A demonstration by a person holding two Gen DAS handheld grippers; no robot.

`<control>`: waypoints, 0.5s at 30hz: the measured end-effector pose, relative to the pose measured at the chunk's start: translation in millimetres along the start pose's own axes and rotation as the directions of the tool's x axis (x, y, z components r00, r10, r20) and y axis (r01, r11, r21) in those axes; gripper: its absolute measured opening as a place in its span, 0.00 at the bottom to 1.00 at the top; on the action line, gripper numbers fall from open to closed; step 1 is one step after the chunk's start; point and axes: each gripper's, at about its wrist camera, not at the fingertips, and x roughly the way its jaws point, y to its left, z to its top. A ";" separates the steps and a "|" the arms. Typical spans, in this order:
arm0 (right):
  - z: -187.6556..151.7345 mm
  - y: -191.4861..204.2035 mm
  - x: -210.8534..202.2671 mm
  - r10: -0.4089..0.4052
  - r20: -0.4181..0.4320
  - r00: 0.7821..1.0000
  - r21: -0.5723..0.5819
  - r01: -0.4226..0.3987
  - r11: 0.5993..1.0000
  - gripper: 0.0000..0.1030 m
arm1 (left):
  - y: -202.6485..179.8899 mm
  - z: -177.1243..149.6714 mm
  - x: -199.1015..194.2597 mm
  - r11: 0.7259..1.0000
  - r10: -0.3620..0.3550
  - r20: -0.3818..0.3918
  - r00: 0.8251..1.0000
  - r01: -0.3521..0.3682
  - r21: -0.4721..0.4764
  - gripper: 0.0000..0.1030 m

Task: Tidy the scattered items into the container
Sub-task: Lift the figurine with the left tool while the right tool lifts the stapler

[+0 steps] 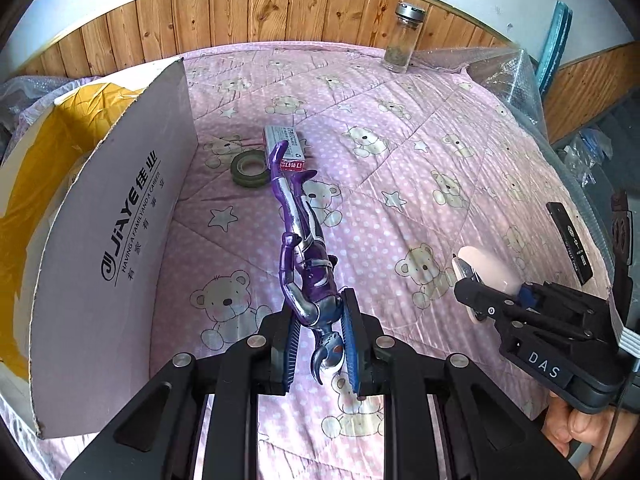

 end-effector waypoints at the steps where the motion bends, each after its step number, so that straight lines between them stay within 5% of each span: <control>1: -1.6 2.3 -2.8 -0.001 0.003 1.000 -0.004 0.001 1.000 0.27 | -1.3 -0.8 -2.6 1.000 -0.004 0.003 1.000 0.004 0.002 0.20; 15: -15.3 35.2 -33.9 -0.019 0.034 0.999 -0.065 0.021 0.998 0.27 | -10.1 -13.0 -43.4 0.999 -0.049 0.063 0.997 0.048 0.018 0.20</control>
